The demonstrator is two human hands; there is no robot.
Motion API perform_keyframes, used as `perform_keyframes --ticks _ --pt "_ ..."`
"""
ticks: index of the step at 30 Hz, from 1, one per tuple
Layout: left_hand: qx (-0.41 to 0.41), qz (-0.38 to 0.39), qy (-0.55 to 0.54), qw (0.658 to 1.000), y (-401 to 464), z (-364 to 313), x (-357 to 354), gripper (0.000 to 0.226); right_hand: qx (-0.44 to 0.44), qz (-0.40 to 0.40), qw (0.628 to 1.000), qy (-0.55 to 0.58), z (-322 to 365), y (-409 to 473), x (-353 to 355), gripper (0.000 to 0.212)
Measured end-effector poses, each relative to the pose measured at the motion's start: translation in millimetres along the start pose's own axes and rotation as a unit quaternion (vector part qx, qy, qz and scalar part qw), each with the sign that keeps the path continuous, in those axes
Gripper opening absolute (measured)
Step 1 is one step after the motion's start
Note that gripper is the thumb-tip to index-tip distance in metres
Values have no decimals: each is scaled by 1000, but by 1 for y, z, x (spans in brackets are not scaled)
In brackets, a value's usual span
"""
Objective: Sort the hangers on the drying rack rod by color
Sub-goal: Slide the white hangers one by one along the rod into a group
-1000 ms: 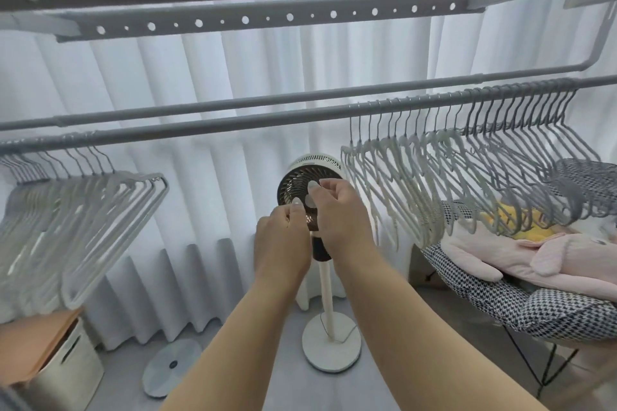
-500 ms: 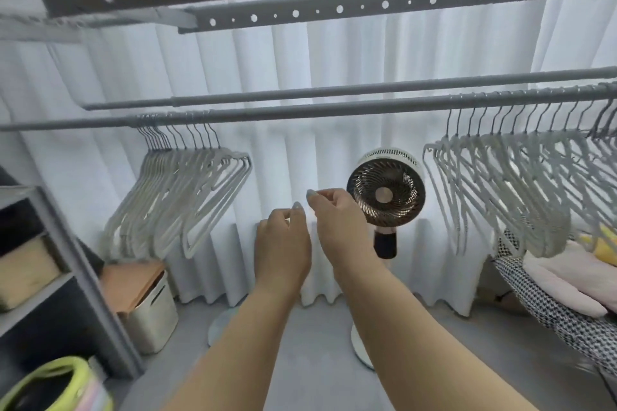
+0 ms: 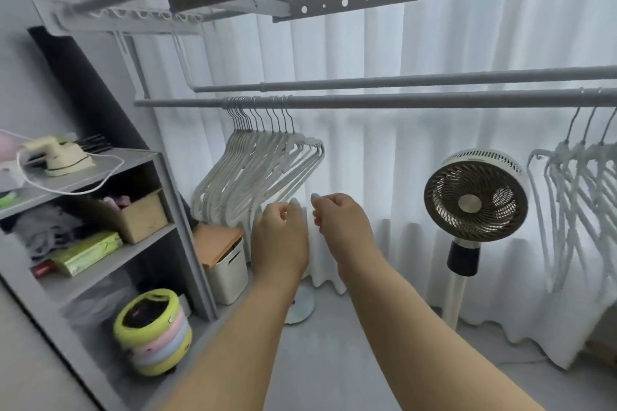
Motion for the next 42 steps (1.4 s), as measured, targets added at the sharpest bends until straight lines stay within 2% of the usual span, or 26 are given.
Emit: perform_keyframes --ticks 6,11,17,21,26,29,32,36,42 --pt "18 -45 -10 999 11 12 22 27 -11 41 999 5 -11 9 -25 19" --pt "30 -44 -23 998 40 18 36 29 -35 37 999 12 -12 29 -47 32" --pt "39 16 5 999 87 30 47 35 -74 17 996 43 -8 61 -88 26" --pt "51 100 23 993 116 41 47 42 -99 -28 993 52 -7 86 -111 16" --pt "59 188 -25 980 144 51 38 23 -132 -47 988 61 -7 108 -128 16" --pt "56 211 -30 975 156 58 36 18 -130 -75 987 61 -9 112 -130 9" --pt "67 244 -69 965 159 56 34 23 -131 -95 982 95 -11 109 -126 12" --pt "60 236 -90 966 156 49 30 29 -116 -131 981 86 -7 98 -114 21" --pt "24 229 -119 966 141 37 19 44 -85 -169 975 115 -3 83 -91 18"
Point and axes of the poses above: each hand's wrist, its own y-axis towards the middle knuckle, its own x-axis out of the back of the hand, z = x × y, the point moved 1 cm from there along y, towards the middle knuckle, and after that the axes turned 5 degrees about -y, right-handed, at the moved point
